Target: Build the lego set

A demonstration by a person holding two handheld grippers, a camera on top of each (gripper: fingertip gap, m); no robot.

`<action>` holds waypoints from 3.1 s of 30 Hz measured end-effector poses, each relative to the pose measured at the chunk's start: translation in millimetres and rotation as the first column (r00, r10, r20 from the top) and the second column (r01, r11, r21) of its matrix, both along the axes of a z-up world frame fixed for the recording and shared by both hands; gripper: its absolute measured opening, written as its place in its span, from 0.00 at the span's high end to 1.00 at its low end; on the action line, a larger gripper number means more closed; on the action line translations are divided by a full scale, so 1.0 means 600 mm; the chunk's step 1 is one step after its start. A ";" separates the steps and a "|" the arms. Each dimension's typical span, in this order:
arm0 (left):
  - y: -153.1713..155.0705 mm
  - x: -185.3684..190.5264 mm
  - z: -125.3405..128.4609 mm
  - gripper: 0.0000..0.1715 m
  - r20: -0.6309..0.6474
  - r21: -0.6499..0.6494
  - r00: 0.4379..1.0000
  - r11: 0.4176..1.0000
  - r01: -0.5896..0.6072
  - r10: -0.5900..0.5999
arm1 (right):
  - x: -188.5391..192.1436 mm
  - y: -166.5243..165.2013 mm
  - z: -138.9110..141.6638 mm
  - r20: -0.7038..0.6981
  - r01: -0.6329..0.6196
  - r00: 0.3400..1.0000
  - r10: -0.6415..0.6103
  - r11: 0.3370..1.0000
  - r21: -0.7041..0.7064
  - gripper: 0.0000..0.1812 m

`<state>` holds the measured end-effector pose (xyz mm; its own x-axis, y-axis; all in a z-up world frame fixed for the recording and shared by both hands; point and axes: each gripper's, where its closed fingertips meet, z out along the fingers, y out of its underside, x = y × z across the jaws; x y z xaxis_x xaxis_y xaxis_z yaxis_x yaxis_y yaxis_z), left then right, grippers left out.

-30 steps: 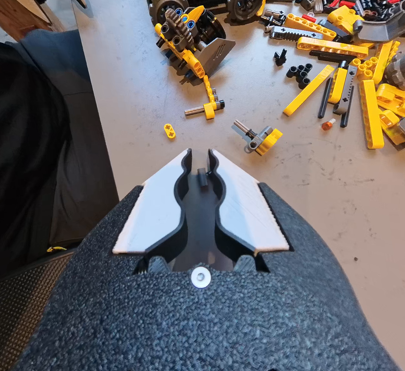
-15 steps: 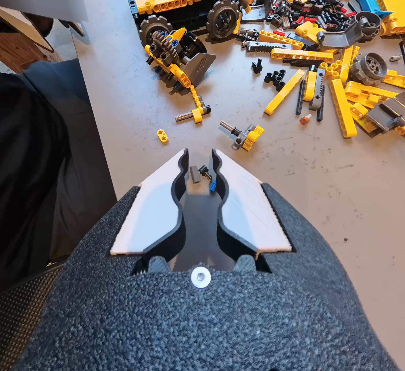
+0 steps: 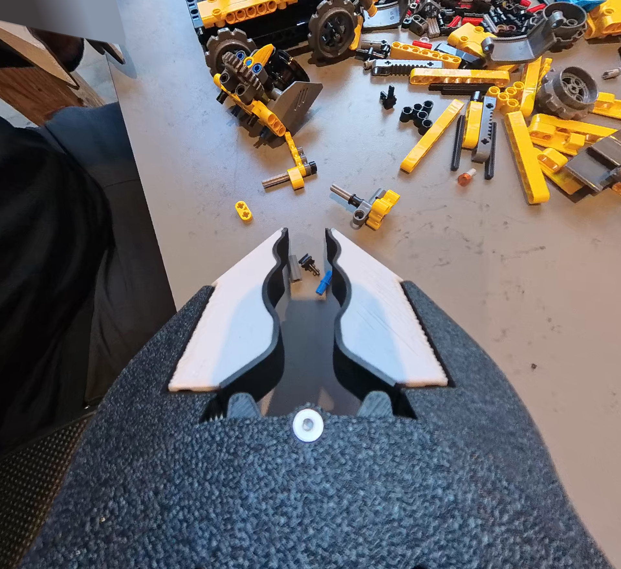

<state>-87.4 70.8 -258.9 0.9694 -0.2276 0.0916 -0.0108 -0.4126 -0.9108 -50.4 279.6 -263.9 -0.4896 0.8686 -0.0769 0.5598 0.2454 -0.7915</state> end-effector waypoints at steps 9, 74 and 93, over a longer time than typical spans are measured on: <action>0.001 -0.001 0.002 0.79 -0.007 0.005 1.000 1.000 -0.007 0.007 | -0.002 0.000 -0.001 -0.002 0.005 1.000 -0.005 1.000 0.001 0.88; 0.001 -0.001 0.009 0.79 -0.003 0.022 1.000 0.999 -0.028 0.028 | 0.033 -0.006 -0.021 0.050 -0.051 0.998 0.046 0.992 0.116 0.95; 0.001 -0.011 0.013 0.79 0.072 0.030 0.997 0.999 -0.030 0.027 | 0.031 -0.008 -0.017 0.051 -0.048 0.998 0.044 0.996 0.071 0.97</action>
